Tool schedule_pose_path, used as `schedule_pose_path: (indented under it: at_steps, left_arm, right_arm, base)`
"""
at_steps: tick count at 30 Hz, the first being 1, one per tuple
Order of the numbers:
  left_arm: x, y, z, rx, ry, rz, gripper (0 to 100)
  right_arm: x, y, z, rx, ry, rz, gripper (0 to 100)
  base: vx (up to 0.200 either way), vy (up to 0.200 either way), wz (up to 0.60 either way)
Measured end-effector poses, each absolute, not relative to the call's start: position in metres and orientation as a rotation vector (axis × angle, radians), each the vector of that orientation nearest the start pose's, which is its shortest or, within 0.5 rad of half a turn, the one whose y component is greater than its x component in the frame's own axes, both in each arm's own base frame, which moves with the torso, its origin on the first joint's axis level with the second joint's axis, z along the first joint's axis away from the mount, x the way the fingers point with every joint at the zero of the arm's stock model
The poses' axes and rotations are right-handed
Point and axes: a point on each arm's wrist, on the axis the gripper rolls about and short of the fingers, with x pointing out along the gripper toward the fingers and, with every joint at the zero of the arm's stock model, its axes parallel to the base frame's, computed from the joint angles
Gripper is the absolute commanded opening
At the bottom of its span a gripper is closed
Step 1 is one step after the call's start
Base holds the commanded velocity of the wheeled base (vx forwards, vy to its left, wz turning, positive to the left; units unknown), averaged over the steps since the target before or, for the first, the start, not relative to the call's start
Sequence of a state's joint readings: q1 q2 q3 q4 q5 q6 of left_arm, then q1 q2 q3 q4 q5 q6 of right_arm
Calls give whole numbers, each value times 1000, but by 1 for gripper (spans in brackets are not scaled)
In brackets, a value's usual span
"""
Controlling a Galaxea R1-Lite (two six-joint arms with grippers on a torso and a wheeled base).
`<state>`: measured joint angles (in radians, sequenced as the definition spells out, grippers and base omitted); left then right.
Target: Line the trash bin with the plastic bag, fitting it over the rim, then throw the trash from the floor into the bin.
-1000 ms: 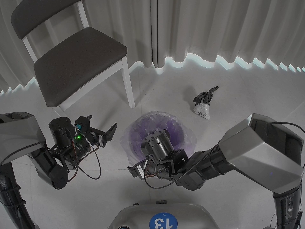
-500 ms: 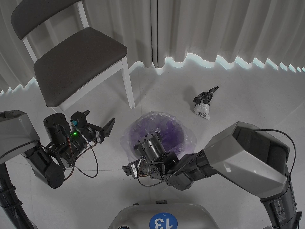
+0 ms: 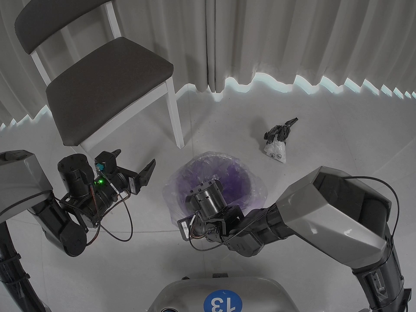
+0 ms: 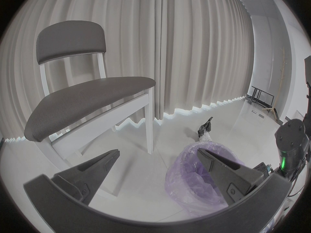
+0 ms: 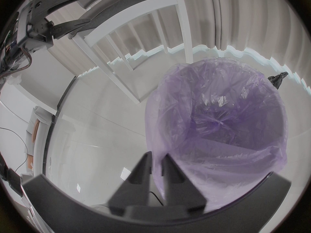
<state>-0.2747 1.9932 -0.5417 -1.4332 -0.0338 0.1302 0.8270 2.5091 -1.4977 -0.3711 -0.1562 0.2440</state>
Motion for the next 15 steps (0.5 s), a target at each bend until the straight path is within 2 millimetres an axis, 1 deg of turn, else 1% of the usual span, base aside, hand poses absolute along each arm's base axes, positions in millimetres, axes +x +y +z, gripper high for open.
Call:
schedule_pose_path:
  at_steps: [4,15]
  left_arm:
    - [309,-87,107,132,-1,-308,100]
    - [310,-85,107,131,-3,-301,100]
  right_arm:
    - [326,351,11,-84,645,567,0]
    - [298,357,16,-120,666,609,0]
  base:
    - [0,0,0]
    - [0,0,0]
